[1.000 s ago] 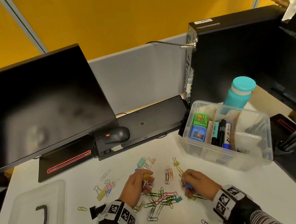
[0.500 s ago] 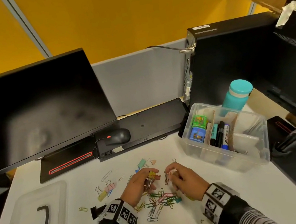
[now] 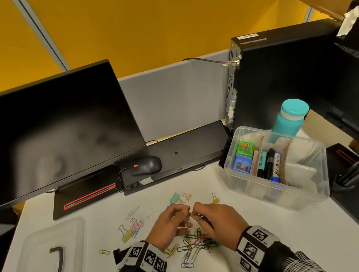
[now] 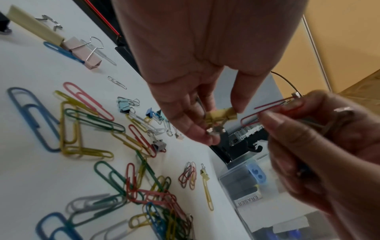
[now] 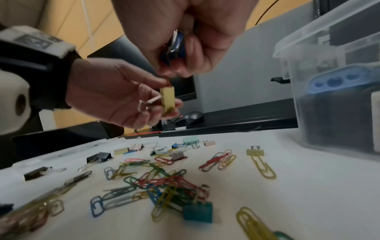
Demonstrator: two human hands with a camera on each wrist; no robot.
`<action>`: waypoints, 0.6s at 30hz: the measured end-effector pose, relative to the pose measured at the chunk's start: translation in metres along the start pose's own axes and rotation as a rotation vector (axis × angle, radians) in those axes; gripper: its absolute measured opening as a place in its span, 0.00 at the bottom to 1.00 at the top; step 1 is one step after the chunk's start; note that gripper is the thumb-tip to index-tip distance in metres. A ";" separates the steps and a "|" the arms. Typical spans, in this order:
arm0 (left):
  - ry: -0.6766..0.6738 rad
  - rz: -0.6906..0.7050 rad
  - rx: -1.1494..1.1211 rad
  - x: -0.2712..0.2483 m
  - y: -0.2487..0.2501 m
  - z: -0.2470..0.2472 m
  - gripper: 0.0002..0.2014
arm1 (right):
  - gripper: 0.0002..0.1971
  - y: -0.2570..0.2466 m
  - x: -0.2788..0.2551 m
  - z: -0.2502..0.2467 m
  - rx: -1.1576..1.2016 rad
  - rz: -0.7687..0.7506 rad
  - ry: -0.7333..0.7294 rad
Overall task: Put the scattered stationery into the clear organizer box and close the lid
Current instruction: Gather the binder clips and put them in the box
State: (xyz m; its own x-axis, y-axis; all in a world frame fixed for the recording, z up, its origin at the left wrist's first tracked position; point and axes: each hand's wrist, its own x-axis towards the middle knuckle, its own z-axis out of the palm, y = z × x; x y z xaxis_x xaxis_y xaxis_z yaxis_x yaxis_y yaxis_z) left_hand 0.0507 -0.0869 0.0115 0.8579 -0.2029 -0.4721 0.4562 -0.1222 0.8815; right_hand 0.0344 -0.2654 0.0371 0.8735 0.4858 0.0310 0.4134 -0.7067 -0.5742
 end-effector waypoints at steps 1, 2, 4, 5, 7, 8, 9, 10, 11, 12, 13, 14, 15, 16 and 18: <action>0.035 -0.011 0.014 0.002 -0.003 -0.001 0.10 | 0.08 0.002 -0.002 0.002 0.021 0.025 0.029; 0.070 -0.023 0.025 0.003 -0.004 -0.002 0.10 | 0.07 0.006 -0.003 0.005 0.053 0.076 0.056; 0.124 -0.043 0.032 0.003 -0.005 -0.003 0.09 | 0.07 0.020 -0.006 0.011 0.107 0.206 0.078; 0.137 -0.049 0.042 0.002 -0.006 -0.003 0.09 | 0.07 0.027 -0.007 0.014 0.127 0.258 0.081; 0.159 -0.058 0.107 0.001 -0.009 -0.006 0.11 | 0.06 0.036 -0.009 0.018 0.206 0.314 0.086; 0.171 -0.060 0.141 0.001 -0.010 -0.007 0.12 | 0.07 0.038 -0.009 0.019 0.256 0.324 0.066; 0.183 -0.055 0.169 0.000 -0.011 -0.008 0.12 | 0.10 0.039 -0.009 0.019 0.294 0.325 0.030; 0.191 -0.050 0.192 -0.001 -0.012 -0.008 0.11 | 0.13 0.041 -0.008 0.019 0.306 0.325 -0.004; 0.198 -0.045 0.206 -0.002 -0.013 -0.008 0.11 | 0.15 0.043 -0.008 0.019 0.290 0.327 -0.024; 0.204 -0.043 0.216 -0.003 -0.013 -0.009 0.11 | 0.15 0.046 -0.009 0.018 0.251 0.333 -0.033; 0.213 -0.039 0.221 -0.004 -0.013 -0.009 0.11 | 0.13 0.050 -0.011 0.017 0.197 0.344 -0.046; 0.222 -0.035 0.230 -0.004 -0.014 -0.010 0.11 | 0.10 0.053 -0.014 0.016 0.136 0.358 -0.071; 0.227 -0.029 0.247 -0.003 -0.015 -0.011 0.11 | 0.09 0.055 -0.017 0.016 0.081 0.376 -0.110; 0.226 -0.024 0.288 -0.002 -0.015 -0.012 0.12 | 0.10 0.055 -0.020 0.016 0.039 0.392 -0.159; 0.195 -0.005 0.432 -0.001 -0.015 -0.011 0.11 | 0.15 0.052 -0.026 0.019 -0.015 0.422 -0.266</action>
State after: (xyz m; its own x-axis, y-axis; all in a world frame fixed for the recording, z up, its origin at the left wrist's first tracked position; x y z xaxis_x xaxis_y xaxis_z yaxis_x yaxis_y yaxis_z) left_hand 0.0453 -0.0744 -0.0012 0.9030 -0.0203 -0.4292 0.3561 -0.5239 0.7738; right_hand 0.0288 -0.3052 -0.0089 0.8703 0.2685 -0.4128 0.0429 -0.8764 -0.4797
